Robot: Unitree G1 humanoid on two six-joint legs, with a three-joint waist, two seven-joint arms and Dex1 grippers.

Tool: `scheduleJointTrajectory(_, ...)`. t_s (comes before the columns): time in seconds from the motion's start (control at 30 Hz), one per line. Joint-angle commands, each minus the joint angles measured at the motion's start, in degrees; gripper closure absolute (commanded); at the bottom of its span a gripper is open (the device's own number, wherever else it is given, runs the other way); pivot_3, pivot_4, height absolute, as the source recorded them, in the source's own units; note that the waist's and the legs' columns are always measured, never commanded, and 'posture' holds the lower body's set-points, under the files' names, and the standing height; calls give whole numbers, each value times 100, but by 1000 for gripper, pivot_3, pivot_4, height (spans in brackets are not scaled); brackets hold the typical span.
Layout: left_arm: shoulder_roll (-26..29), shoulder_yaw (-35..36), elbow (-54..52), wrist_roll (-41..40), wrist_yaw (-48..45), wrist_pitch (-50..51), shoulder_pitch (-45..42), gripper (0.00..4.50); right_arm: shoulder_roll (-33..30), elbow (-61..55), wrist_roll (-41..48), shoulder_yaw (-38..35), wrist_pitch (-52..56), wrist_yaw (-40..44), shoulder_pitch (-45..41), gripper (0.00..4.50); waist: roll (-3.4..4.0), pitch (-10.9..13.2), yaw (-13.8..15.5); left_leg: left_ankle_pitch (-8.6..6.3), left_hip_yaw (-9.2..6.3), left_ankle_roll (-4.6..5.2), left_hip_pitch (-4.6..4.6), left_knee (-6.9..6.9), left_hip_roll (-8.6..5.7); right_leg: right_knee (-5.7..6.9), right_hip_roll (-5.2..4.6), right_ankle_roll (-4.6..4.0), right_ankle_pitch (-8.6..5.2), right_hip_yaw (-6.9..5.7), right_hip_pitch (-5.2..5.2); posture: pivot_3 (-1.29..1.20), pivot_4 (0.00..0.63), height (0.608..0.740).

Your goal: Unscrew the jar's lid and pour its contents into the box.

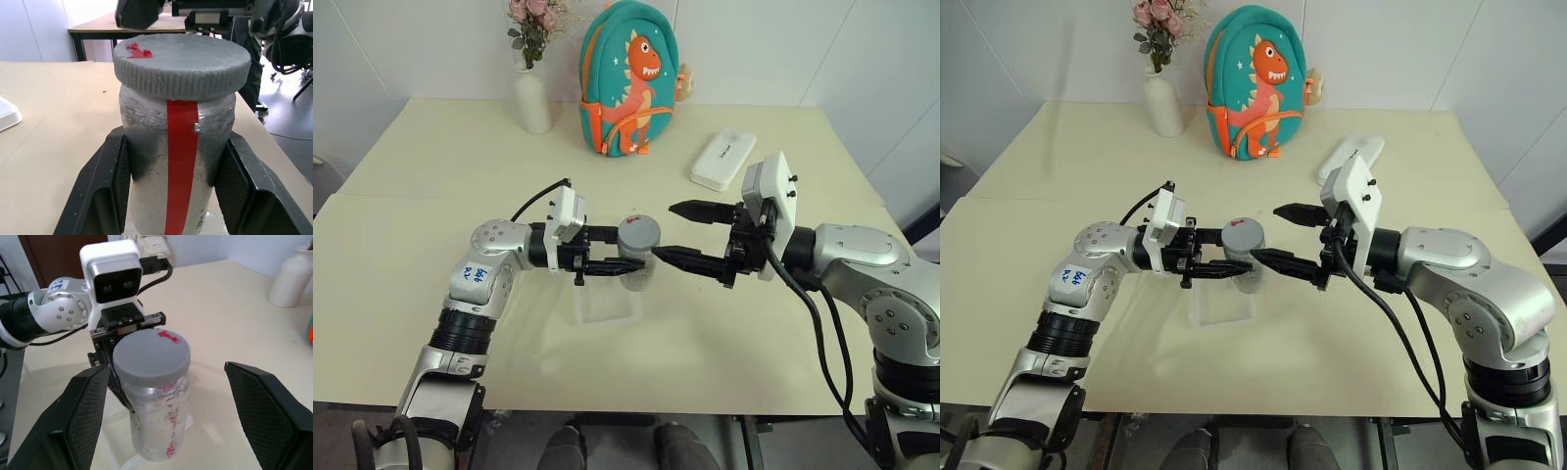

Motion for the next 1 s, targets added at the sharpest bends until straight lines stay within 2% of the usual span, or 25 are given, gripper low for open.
scheduleJointTrajectory(0.03, -26, 33, -45, -21, -83, -156, -132, 2534, 249, 100, -148, 110, -309, -163, -226, 570, 0, 0, -2, 0, 0, 0, 0, 0, 0, 0, 0, 0, 0, 0, 0, 0, 150, 740)
scheduleJointTrajectory(0.27, -108, -21, 117, 87, -168, -437, -217, 2534, 954, 478, -215, 308, -548, -380, -538, 570, 0, 0, -1, 0, 0, 0, -1, 0, 0, -2, -1, 0, 0, 0, 0, 0, 150, 740)
scheduleJointTrajectory(0.43, -121, -23, 192, 118, -159, -492, -263, 2534, 1217, 512, -316, 593, -512, -433, -627, 570, 1, 0, 4, 0, 0, -1, -1, 0, 0, 0, 0, 0, 0, -1, 0, 0, 150, 740)
scheduleJointTrajectory(1.0, -164, 8, 240, 37, -165, -437, -338, 2534, 1468, 867, -676, 1104, -856, -94, -467, 570, 1, 0, -4, 0, 0, 0, -1, 1, 0, 3, 0, 0, 0, -1, -1, 0, 150, 740)
